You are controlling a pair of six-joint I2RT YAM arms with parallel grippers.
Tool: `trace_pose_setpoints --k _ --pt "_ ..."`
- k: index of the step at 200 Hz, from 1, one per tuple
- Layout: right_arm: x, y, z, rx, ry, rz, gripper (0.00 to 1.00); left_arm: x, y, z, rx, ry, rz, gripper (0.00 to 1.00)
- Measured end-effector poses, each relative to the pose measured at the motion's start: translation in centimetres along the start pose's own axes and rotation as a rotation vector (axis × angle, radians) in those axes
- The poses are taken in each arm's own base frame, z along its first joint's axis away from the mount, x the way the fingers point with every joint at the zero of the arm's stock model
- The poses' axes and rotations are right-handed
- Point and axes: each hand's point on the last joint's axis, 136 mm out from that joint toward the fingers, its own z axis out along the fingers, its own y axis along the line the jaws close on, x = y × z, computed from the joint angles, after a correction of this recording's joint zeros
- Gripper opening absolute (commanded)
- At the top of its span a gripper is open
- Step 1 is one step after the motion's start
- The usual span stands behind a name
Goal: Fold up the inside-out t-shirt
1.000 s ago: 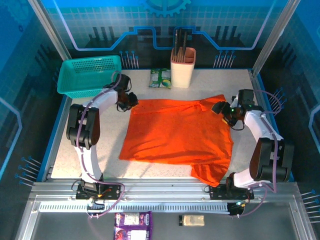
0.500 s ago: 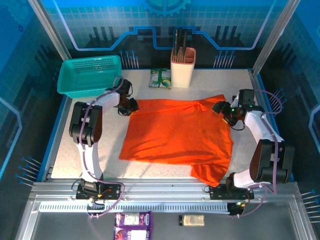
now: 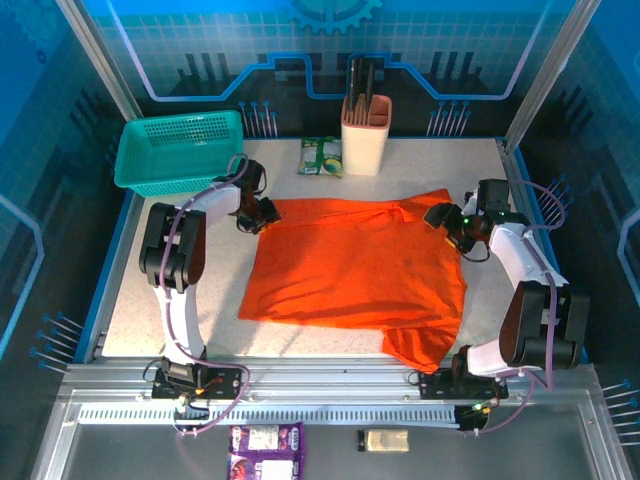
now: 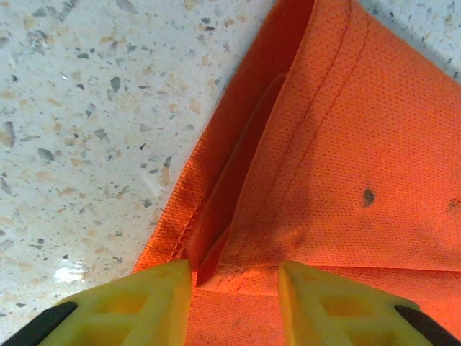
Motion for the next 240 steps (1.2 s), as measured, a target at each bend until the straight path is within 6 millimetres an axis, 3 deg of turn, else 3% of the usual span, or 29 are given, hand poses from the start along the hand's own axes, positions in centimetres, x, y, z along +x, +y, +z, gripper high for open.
trace_pose_setpoints --k 27,60,99,124,154,166,183,207,240 --pt "0.0 0.0 0.0 0.000 0.001 0.000 0.77 0.0 0.0 0.0 -0.004 -0.003 -0.004 0.28" --pt "0.0 -0.1 0.0 0.001 0.000 0.002 0.77 0.0 0.0 0.1 -0.006 -0.003 -0.009 0.06" --pt "-0.1 0.0 -0.3 0.001 -0.008 0.000 0.77 -0.5 -0.3 -0.5 -0.007 -0.011 -0.005 0.04" --pt "-0.1 -0.1 -0.3 0.002 -0.009 0.003 0.77 -3.1 -2.6 -2.6 0.038 -0.069 0.001 0.04" --pt "0.1 -0.2 -0.3 0.006 -0.002 0.006 0.77 -8.8 -6.5 -5.2 0.136 -0.192 0.000 0.16" --pt "0.1 -0.3 -0.3 0.008 -0.001 0.007 0.77 -10.6 -7.5 -5.2 0.157 -0.217 -0.019 0.30" --pt "0.2 -0.3 -0.3 0.009 0.001 0.008 0.77 -12.3 -8.1 -4.4 0.171 -0.234 -0.034 0.38" --pt "0.2 -0.3 -0.3 0.009 0.002 0.004 0.77 -12.2 -7.7 -3.0 0.153 -0.210 -0.062 0.43" --pt "0.1 -0.6 0.5 0.013 0.013 -0.002 0.77 -11.1 -7.3 -3.0 0.139 -0.190 -0.054 0.44"
